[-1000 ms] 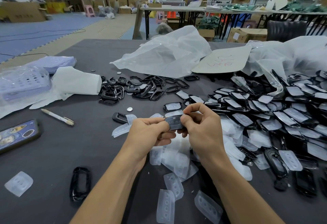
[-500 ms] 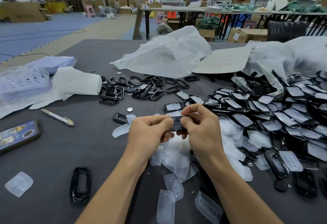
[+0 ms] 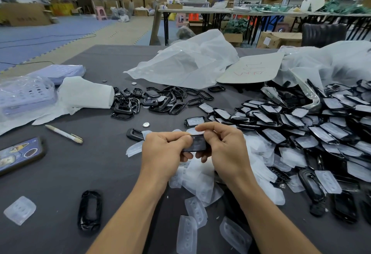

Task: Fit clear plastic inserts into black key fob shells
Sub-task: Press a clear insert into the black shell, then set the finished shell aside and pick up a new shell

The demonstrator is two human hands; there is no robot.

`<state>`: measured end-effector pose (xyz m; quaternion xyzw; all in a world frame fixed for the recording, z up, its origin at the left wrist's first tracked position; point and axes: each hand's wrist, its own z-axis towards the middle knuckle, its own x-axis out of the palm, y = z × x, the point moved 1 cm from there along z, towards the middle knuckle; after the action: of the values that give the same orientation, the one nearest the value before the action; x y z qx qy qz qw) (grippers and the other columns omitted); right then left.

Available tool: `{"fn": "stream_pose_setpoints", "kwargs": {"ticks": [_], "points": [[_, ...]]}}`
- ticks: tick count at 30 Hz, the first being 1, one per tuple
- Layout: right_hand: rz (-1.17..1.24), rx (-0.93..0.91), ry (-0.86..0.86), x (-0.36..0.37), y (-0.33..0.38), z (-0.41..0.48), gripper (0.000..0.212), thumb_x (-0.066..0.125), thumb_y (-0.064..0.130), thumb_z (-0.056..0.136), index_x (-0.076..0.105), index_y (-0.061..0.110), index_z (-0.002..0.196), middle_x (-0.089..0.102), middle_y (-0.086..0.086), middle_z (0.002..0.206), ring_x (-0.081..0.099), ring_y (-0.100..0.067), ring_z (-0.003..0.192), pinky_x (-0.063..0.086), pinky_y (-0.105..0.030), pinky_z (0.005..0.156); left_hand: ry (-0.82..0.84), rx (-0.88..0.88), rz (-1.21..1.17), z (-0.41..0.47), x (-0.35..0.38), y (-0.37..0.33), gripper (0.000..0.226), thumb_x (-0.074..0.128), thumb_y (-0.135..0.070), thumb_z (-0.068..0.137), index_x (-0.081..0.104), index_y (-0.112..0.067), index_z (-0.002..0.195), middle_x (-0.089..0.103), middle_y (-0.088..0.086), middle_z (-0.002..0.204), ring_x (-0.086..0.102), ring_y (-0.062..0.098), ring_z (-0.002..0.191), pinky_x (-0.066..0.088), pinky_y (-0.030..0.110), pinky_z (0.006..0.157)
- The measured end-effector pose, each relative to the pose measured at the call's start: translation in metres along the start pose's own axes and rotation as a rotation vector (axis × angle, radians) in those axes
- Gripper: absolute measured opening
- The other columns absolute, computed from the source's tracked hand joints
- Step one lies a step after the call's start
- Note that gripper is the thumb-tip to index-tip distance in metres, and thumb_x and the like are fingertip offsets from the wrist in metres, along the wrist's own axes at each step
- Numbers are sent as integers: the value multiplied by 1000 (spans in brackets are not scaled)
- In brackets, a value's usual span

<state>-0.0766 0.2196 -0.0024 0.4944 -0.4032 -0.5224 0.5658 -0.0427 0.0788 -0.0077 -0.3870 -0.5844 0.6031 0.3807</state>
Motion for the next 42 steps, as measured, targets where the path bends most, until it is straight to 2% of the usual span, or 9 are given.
{"fn": "stream_pose_setpoints", "kwargs": {"ticks": [11, 15, 18, 24, 29, 31, 33, 37, 42], "points": [[94, 111, 85, 0, 0, 1, 40, 52, -15, 78, 78, 12, 89, 74, -15, 78, 61, -23, 56, 51, -31, 54, 10, -11, -4, 3, -1, 5, 27, 74, -4, 87, 85, -25, 73, 77, 6, 71, 67, 16, 52, 54, 23, 53], [-409, -101, 97, -1, 3, -5, 32, 77, 22, 71, 77, 34, 100, 74, 23, 95, 66, 1, 82, 49, -11, 73, 9, -56, 37, 4, 0, 10, 23, 73, -6, 85, 83, -21, 70, 71, 0, 62, 62, 13, 50, 54, 26, 56], [-612, -206, 150, -2, 5, -6, 38, 86, 25, 70, 76, 37, 105, 73, 22, 103, 60, 1, 106, 44, -10, 86, 25, -100, 29, 3, -1, 11, 22, 73, -5, 83, 84, -21, 74, 70, 4, 64, 60, 15, 53, 56, 29, 59], [-740, -219, 164, -21, 15, -2, 35, 83, 27, 69, 80, 35, 103, 77, 19, 91, 63, 10, 80, 46, -5, 76, 104, -153, -55, -1, 6, 10, 21, 72, -5, 92, 84, -17, 80, 76, 7, 72, 65, 13, 54, 52, 22, 52], [-843, -131, -321, -70, 17, 14, 39, 81, 26, 82, 75, 23, 121, 78, 3, 97, 69, -17, 100, 56, -39, 96, -56, -71, 21, 5, -2, 13, 21, 77, -18, 89, 83, -34, 77, 79, 0, 75, 71, 13, 61, 60, 31, 62], [-891, -2, -573, -87, 17, 16, 72, 82, 30, 84, 52, 16, 149, 68, -12, 129, 50, -30, 133, 39, -46, 115, -143, -14, 135, 8, -8, 15, 20, 77, -22, 87, 81, -38, 76, 77, -9, 71, 73, 7, 63, 59, 26, 64], [-907, 95, -515, -84, 14, 15, 99, 81, 31, 86, 21, 19, 163, 37, -12, 163, 23, -31, 154, 21, -46, 127, -237, 61, 332, 9, -13, 12, 17, 73, -23, 87, 81, -37, 81, 75, -20, 69, 71, -2, 69, 49, 9, 63], [-939, 19, -262, -46, -1, 9, 69, 63, 15, 95, 34, 18, 158, 38, -6, 163, 25, -24, 153, 21, -45, 127, -382, 177, 642, 16, -28, 9, 43, 58, -8, 91, 72, -28, 127, 77, -4, 114, 68, 23, 111, 47, 32, 97], [-908, -60, -127, -30, -9, 6, 58, 48, -4, 89, 59, 16, 142, 51, -4, 153, 30, -19, 146, 20, -38, 126, -331, 31, 842, 38, -55, 20, 63, 49, -1, 95, 44, -15, 156, 40, 9, 163, 26, 29, 153, 26, 44, 122]]}}
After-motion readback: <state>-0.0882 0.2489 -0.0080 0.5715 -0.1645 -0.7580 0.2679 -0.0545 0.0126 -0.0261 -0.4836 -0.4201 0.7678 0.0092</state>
